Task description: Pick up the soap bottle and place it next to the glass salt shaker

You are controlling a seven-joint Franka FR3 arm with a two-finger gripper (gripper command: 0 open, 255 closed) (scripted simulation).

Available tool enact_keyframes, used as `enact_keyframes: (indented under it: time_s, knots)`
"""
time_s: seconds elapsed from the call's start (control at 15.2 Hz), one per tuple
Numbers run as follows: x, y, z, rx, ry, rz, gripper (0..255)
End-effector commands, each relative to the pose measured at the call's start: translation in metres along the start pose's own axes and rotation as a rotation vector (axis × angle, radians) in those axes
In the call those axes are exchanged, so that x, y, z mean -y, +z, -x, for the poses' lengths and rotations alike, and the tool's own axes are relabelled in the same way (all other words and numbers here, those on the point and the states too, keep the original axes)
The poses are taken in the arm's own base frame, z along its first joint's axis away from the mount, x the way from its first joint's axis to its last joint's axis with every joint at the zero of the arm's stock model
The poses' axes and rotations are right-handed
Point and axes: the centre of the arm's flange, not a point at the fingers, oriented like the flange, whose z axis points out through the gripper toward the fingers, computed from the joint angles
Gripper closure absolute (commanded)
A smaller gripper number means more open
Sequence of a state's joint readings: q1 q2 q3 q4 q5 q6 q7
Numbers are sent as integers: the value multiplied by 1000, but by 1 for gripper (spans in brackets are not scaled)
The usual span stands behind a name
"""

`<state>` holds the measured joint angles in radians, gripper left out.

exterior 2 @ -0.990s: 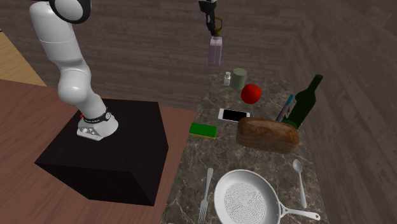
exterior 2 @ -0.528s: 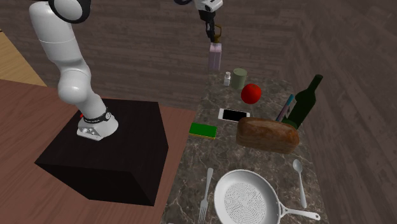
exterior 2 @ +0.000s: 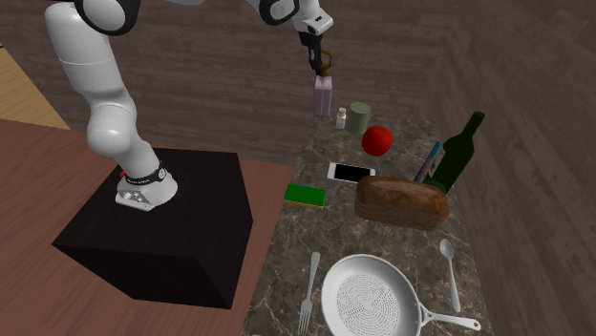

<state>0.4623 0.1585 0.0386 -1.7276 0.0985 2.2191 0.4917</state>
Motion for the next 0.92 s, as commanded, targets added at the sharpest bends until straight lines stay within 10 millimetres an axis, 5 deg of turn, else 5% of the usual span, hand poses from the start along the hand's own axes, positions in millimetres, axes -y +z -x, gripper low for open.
enact_keyframes:
  time_s: [0.0, 0.86]
  knots:
    - [-2, 9, 3, -1, 0, -1, 255]
    - [-19, 73, 19, -1, 0, -1, 255]
